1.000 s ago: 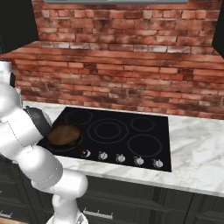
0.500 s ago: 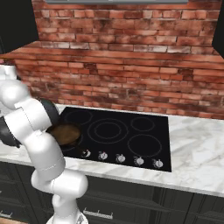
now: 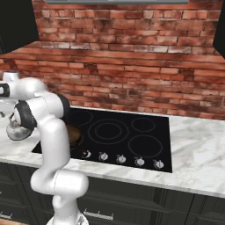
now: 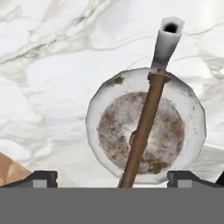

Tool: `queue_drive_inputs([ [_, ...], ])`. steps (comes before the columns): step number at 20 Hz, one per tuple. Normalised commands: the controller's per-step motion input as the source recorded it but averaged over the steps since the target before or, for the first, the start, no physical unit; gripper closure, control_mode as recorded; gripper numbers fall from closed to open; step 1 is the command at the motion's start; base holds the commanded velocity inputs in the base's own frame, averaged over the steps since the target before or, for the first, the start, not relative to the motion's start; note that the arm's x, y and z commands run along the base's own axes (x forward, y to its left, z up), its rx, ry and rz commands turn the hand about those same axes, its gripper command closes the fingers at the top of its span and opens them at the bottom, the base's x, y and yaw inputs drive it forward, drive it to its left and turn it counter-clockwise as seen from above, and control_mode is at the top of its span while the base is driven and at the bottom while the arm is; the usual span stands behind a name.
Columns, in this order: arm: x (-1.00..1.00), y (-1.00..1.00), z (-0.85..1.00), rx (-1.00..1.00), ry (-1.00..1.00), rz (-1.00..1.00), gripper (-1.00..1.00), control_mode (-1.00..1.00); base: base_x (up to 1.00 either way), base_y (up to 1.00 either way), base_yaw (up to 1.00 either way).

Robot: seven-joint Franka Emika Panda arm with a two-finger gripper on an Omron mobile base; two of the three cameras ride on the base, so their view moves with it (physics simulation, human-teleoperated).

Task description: Pick the kettle from the counter and place it on a stove burner. Then turn the burner on.

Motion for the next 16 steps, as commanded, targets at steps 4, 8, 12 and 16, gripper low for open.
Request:
queue_drive_inputs([
  [4,0.39,0.19,-0.17,-0.07,0.00,0.00,-1.00,-1.00,0.00,0.00,0.00],
  [8,0.05,0.01,0.00,-0.01,0.00,0.00,1.00,-1.00,0.00,0.00,0.00],
  [12,0.00,0.00,0.00,0.00,0.00,0.00,1.00,-1.00,0.00,0.00,0.00],
  [16,-0.03,0.00,0.02,0.00,-0.05,0.00,1.00,-1.00,0.00,0.00,0.00],
])
